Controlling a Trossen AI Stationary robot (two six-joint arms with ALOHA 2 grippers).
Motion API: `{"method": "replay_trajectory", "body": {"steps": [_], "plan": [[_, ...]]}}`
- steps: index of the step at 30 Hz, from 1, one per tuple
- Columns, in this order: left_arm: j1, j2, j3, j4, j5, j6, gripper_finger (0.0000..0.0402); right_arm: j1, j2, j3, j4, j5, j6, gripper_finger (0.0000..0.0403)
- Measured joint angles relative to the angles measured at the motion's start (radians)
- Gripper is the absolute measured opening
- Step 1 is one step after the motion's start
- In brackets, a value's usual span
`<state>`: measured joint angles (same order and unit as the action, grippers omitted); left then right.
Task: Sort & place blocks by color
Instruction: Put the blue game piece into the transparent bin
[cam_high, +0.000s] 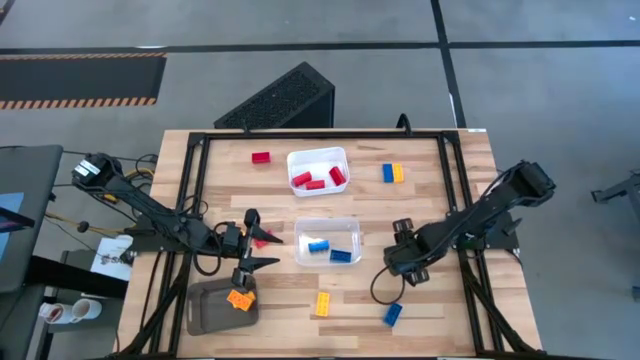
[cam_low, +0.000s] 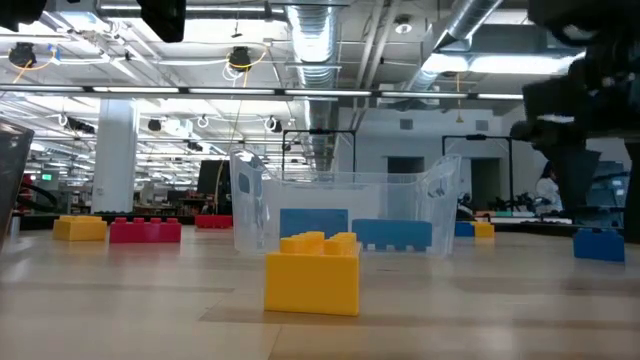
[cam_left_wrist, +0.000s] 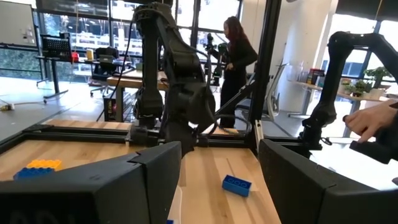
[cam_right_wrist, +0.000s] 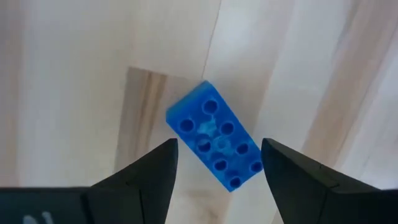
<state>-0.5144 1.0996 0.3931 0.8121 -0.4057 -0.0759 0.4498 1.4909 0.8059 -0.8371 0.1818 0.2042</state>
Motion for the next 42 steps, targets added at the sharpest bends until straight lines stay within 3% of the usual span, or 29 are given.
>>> {"method": "replay_trajectory", "body": {"steps": [12, 20, 24, 27, 30, 33, 38, 42], "plan": [[0.0, 0.0, 0.0, -0.01, -0.001, -0.015, 0.0205, -0.017, 0.176, 0.008, -0.004, 0.005, -0.056, 0.0246], [0.0, 0.0, 0.0, -0.01, -0.007, -0.015, 0.0205, -0.019, 0.07, -0.003, -0.015, 0.003, 0.019, 0.0117], [0.0, 0.0, 0.0, -0.01, -0.014, -0.015, 0.0205, -0.03, -0.02, -0.001, -0.023, 0.045, 0.107, 0.0117], [0.0, 0.0, 0.0, -0.01, -0.024, -0.015, 0.0205, -0.037, -0.089, 0.019, -0.006, 0.132, 0.159, 0.0117], [0.002, 0.0, 0.0, -0.01, -0.026, -0.018, 0.0205, -0.043, -0.155, 0.028, 0.136, 0.249, 0.161, 0.0117], [0.003, 0.0, 0.0, -0.01, -0.024, -0.033, 0.0205, -0.066, -0.189, 0.03, 0.401, 0.307, 0.089, 0.0117], [0.003, 0.0, 0.0, -0.01, -0.021, -0.041, 0.0205, -0.125, -0.155, 0.032, 0.795, 0.25, 0.0, 0.0116], [0.003, 0.0, 0.0, -0.019, -0.019, -0.05, 0.0205, -0.17, -0.052, 0.033, 0.993, 0.157, -0.003, 0.0117]]}}
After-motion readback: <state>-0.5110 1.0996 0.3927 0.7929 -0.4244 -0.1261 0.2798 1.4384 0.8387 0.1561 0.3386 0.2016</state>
